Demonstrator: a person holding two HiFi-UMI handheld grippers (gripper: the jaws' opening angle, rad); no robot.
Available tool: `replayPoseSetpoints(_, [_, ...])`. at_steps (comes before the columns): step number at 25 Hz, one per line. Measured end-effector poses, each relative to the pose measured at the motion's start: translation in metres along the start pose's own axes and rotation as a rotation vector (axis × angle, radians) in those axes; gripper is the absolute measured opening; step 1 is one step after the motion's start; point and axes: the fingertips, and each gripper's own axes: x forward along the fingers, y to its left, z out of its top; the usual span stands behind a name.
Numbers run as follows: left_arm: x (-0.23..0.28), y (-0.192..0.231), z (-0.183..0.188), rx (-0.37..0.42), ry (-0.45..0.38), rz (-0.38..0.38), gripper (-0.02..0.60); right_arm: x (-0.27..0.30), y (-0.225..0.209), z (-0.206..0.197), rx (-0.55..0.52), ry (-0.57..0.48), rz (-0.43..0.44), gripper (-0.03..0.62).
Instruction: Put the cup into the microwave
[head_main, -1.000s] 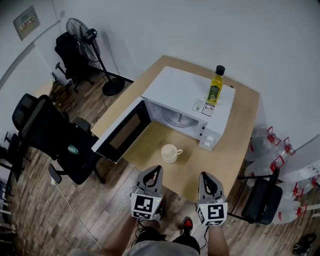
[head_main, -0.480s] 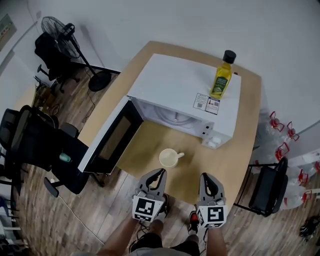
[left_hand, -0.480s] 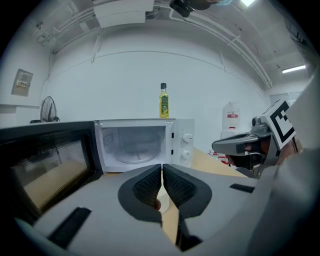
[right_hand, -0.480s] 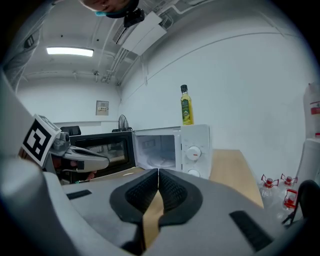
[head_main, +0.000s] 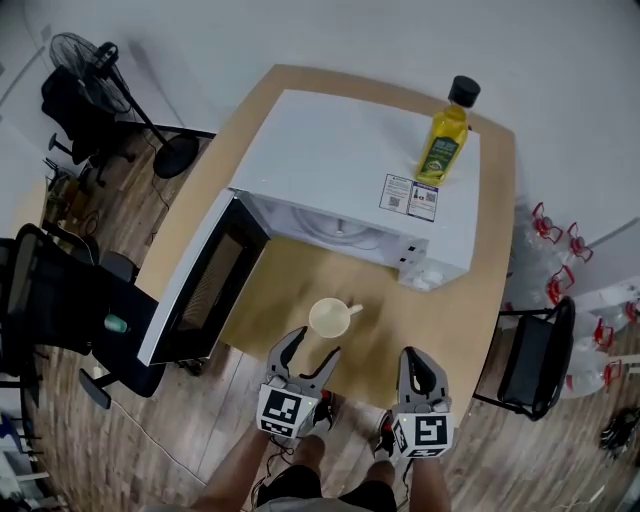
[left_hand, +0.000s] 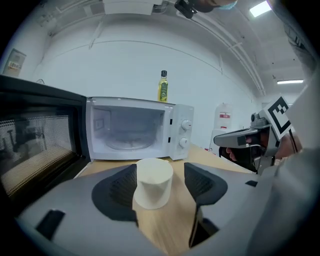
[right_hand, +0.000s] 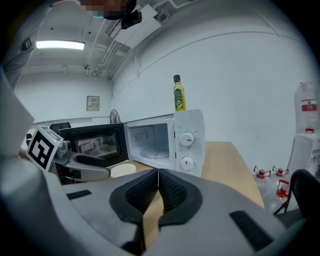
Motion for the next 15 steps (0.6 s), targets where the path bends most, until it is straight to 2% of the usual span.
replayPoseSetpoints(3, [0.011,0.003,-0.011,0.005,0.019,-0.029,0.338,0.003,-0.005,-0.006,0.005,0.009,-0.020,0.018])
replayPoseSetpoints(7, [0.026,0.010,-0.024,0.016,0.044,-0.037,0.368,0.008,-0.009,-0.014,0.022,0.022,-0.043,0.018])
replayPoseSetpoints(15, [0.049,0.015,-0.038,0.021,0.056,-0.066,0.380,0.019,-0.011,-0.032,0.047,0.045,-0.064,0.018])
